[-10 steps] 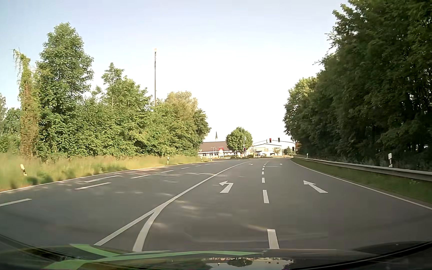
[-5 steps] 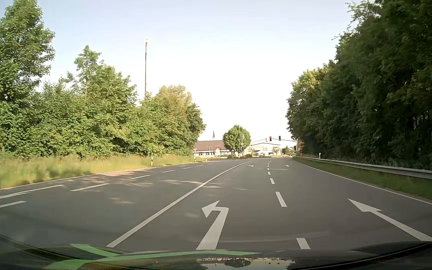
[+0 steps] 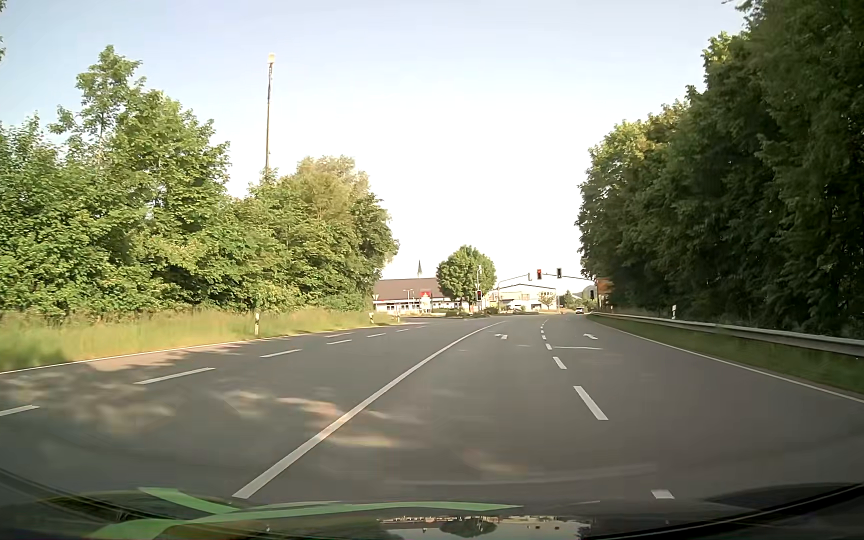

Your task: Follow the waypoints while adhering to traffic rules and regulations

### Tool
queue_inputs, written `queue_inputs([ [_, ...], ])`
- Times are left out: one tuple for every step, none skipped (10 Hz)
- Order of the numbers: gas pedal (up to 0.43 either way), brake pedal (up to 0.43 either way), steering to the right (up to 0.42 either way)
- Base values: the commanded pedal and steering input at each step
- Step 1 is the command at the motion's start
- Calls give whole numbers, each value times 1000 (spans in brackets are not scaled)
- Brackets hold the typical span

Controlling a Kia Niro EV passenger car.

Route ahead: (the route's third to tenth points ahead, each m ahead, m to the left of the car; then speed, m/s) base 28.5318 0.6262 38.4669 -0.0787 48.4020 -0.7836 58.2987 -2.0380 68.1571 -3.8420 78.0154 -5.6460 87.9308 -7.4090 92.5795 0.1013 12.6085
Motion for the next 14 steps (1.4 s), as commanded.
queue_inputs([
  [0,73,6],
  [0,79,7],
  [0,79,7],
  [0,79,7],
  [0,79,8],
  [0,79,8],
  [0,79,10],
  [0,79,13],
  [0,85,15],
  [0,85,16],
  [0,85,17],
  [0,91,16],
  [0,98,17],
  [0,110,17],
])
